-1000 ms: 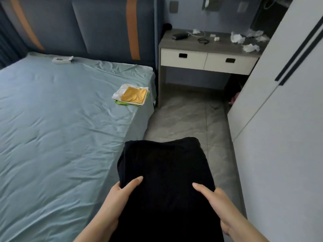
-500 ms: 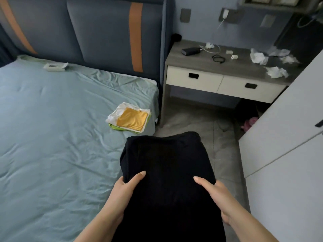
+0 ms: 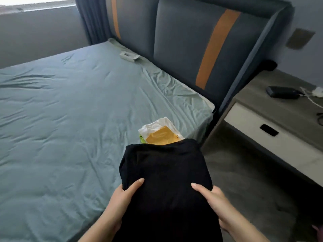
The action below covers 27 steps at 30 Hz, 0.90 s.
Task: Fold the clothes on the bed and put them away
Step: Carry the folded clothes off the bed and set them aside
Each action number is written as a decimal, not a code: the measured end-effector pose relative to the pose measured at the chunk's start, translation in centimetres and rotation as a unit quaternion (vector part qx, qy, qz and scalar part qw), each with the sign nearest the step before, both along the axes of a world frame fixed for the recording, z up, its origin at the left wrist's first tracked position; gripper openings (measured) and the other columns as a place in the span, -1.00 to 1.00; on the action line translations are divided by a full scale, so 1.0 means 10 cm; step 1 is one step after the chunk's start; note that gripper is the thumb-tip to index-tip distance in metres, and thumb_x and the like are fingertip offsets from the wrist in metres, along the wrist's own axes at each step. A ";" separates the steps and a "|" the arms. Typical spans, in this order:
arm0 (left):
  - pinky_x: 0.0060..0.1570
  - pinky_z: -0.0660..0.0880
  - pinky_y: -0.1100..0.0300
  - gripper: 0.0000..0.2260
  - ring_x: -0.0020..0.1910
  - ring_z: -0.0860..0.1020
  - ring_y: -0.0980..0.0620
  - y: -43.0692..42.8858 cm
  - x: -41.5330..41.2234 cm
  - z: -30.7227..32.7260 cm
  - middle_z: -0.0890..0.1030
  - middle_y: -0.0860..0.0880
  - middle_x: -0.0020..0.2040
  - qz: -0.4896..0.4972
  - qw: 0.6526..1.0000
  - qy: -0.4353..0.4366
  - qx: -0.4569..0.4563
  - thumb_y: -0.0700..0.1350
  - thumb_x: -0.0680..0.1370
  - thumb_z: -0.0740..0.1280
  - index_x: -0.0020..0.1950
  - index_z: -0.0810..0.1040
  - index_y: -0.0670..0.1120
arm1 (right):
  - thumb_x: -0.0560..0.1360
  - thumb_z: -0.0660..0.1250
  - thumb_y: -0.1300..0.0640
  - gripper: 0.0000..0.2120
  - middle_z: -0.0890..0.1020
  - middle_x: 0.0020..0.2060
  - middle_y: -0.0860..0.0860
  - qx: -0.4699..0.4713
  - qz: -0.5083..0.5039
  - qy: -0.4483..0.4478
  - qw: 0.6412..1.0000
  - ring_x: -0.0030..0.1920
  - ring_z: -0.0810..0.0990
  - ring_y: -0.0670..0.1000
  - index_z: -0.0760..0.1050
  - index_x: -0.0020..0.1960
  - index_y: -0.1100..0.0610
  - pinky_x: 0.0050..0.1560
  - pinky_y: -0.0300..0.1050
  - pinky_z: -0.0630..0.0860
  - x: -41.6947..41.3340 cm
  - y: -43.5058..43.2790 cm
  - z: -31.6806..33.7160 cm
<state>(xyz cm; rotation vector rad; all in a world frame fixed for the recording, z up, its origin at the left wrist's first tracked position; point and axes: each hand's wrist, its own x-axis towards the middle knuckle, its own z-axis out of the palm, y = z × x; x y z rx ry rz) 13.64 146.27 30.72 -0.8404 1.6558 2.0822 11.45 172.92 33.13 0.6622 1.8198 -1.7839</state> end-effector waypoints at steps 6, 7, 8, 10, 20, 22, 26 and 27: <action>0.03 0.57 0.08 -0.60 -0.03 0.68 0.03 0.13 -0.35 -0.19 0.71 0.02 0.00 0.142 0.990 -0.011 -0.006 0.11 0.39 0.49 0.16 0.58 -0.02 | 0.46 0.43 0.11 -0.75 0.73 -0.07 0.02 -0.006 0.149 -0.003 0.989 -0.04 0.70 0.02 0.58 0.12 0.15 -0.06 -0.12 0.60 -1.18 -0.06 -0.19; 0.01 0.58 0.10 -0.60 -0.03 0.68 0.04 0.13 -0.40 -0.22 0.71 0.03 -0.01 0.164 0.986 -0.012 -0.009 0.11 0.39 0.49 0.16 0.58 -0.02 | 0.46 0.43 0.10 -0.74 0.72 -0.06 0.01 -0.004 0.168 -0.003 0.986 -0.04 0.70 0.00 0.58 0.12 0.14 -0.07 -0.14 0.60 -1.31 -0.09 -0.24; -0.01 0.58 0.11 -0.59 -0.03 0.68 0.04 0.13 -0.44 -0.27 0.71 0.04 -0.01 0.187 0.982 -0.015 -0.011 0.11 0.39 0.49 0.17 0.58 -0.02 | 0.45 0.44 0.09 -0.73 0.72 -0.06 -0.01 -0.003 0.190 -0.005 0.982 -0.04 0.70 -0.01 0.58 0.13 0.12 -0.07 -0.15 0.60 -1.46 -0.14 -0.30; -0.01 0.57 0.13 -0.57 -0.02 0.68 0.06 0.09 -0.56 -0.38 0.71 0.06 0.01 0.222 0.975 -0.020 -0.010 0.13 0.38 0.49 0.19 0.57 0.00 | 0.44 0.45 0.08 -0.71 0.72 -0.05 -0.03 -0.002 0.227 -0.006 0.974 -0.03 0.70 -0.03 0.58 0.14 0.11 -0.05 -0.15 0.59 -1.76 -0.26 -0.44; 0.03 0.56 0.14 -0.39 0.02 0.66 0.12 -0.11 -1.57 -1.03 0.69 0.12 0.06 0.261 0.965 -0.039 -0.004 0.27 0.28 0.50 0.24 0.54 0.04 | 0.41 0.49 -0.03 -0.43 0.62 0.18 -0.11 0.070 0.322 0.049 0.943 0.16 0.60 -0.10 0.41 0.36 0.01 0.31 0.00 0.46 -3.07 -0.62 -1.00; 0.07 0.55 0.12 -0.37 0.04 0.65 0.13 -0.09 -1.84 -1.15 0.68 0.13 0.07 0.255 0.966 -0.043 -0.004 0.30 0.26 0.50 0.24 0.55 0.04 | 0.41 0.48 -0.03 -0.49 0.66 0.10 -0.12 0.085 0.326 0.040 0.941 0.09 0.63 -0.11 0.47 0.31 0.05 0.26 -0.04 0.51 -3.35 -0.59 -1.13; 0.09 0.53 0.13 -0.41 0.04 0.65 0.15 0.07 -2.38 -1.38 0.68 0.14 0.07 0.243 0.968 -0.059 -0.002 0.29 0.30 0.49 0.24 0.55 0.03 | 0.44 0.46 0.05 -0.69 0.68 -0.07 -0.19 0.107 0.324 0.030 0.939 -0.07 0.64 -0.27 0.55 0.17 0.05 -0.09 -0.44 0.54 -3.91 -0.43 -1.36; 0.06 0.53 0.17 -0.42 0.03 0.65 0.17 0.12 -2.51 -1.44 0.68 0.15 0.06 0.246 0.967 -0.063 -0.006 0.28 0.30 0.49 0.22 0.55 0.04 | 0.45 0.46 0.05 -0.72 0.67 -0.06 -0.19 0.112 0.325 0.026 0.939 -0.07 0.63 -0.28 0.55 0.14 0.03 -0.15 -0.46 0.52 -4.05 -0.38 -1.42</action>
